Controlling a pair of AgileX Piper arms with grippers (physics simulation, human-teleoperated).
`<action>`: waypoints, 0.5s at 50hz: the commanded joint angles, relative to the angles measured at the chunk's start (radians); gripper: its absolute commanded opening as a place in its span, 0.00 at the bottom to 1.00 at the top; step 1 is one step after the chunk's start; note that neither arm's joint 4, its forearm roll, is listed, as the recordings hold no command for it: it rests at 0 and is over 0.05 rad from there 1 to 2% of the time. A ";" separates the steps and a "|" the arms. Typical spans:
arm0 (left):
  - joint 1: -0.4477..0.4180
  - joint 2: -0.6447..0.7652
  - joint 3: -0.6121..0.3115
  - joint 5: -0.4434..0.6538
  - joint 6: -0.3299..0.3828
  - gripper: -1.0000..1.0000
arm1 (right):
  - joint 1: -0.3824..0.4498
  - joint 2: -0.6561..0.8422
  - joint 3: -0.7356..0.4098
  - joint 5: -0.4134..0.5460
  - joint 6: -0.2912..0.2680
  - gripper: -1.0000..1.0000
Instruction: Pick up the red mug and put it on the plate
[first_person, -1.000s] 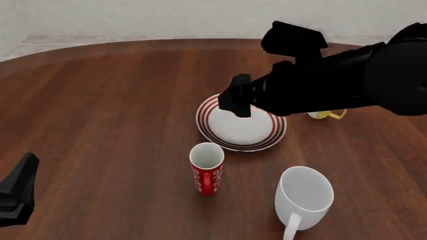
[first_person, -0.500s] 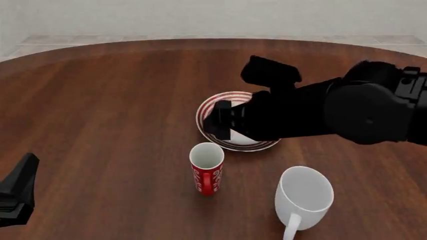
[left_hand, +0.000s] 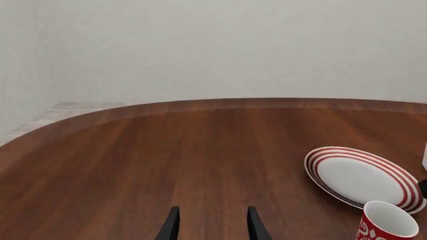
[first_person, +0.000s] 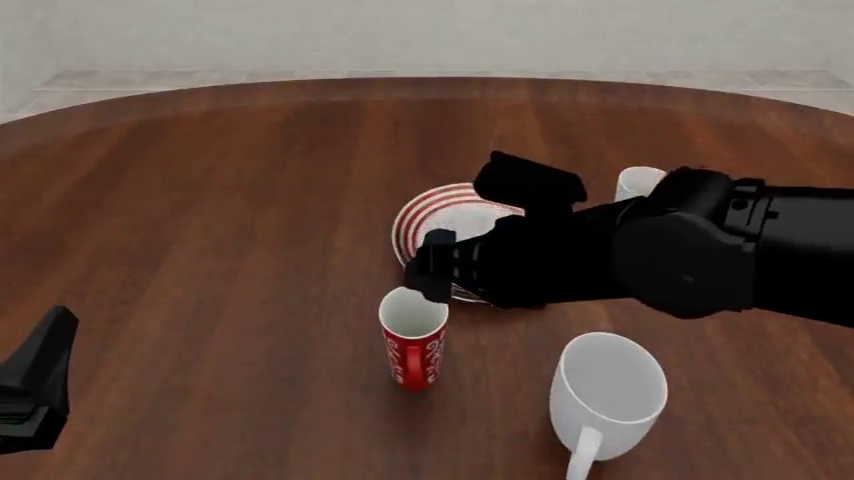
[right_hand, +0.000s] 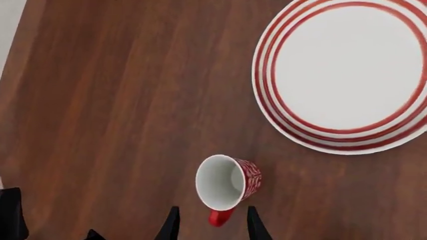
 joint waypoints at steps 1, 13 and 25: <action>0.000 0.000 0.000 0.000 0.000 1.00 | -0.020 0.021 0.026 -0.031 0.010 1.00; 0.000 0.000 0.000 0.000 0.000 1.00 | 0.013 0.055 0.035 -0.050 0.046 1.00; 0.000 0.000 0.000 0.000 0.000 1.00 | 0.049 0.093 0.042 -0.068 0.068 1.00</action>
